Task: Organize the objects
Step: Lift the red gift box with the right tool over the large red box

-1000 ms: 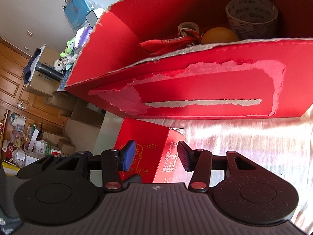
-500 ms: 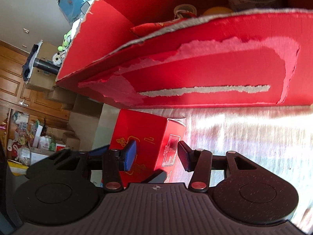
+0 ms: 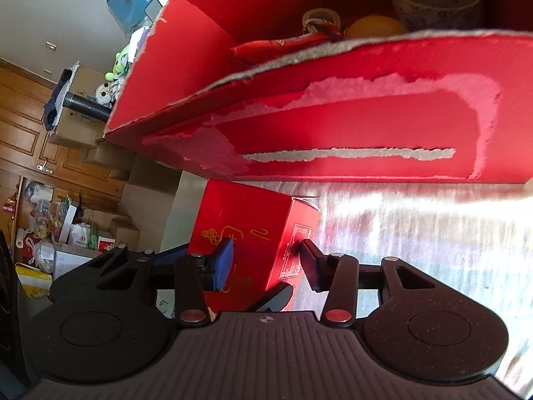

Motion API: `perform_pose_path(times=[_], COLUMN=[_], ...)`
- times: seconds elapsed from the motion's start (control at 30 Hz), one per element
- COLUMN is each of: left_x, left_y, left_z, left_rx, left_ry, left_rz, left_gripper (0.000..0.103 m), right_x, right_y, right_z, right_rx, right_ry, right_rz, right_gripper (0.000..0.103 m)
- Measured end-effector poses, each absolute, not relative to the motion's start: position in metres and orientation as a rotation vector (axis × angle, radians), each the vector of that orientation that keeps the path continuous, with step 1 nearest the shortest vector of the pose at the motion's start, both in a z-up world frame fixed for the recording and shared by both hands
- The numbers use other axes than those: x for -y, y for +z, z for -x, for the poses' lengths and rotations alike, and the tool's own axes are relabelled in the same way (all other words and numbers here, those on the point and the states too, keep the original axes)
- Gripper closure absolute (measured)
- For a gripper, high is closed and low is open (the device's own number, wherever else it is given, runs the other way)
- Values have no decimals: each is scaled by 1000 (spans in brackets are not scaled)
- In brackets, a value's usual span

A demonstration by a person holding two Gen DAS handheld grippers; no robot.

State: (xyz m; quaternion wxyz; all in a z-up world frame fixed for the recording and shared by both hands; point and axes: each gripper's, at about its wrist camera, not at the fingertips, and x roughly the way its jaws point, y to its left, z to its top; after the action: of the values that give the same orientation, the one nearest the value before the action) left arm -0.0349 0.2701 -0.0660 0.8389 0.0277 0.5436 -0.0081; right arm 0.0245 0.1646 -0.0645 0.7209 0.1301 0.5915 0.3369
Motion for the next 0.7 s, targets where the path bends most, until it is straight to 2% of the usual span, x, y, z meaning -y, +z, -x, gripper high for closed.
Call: perform_pose_path(times=[0.7], left_x=[-173], left_y=[-44], left_z=[47], left_rx=[-1068], left_ry=[-177], left_rz=[-169], left_gripper=[24], right_x=[-74], right_y=[-42], right_z=[-6], right_rx=[-1227], right_ry=[605], right_rz=[-359], right_gripper=[55])
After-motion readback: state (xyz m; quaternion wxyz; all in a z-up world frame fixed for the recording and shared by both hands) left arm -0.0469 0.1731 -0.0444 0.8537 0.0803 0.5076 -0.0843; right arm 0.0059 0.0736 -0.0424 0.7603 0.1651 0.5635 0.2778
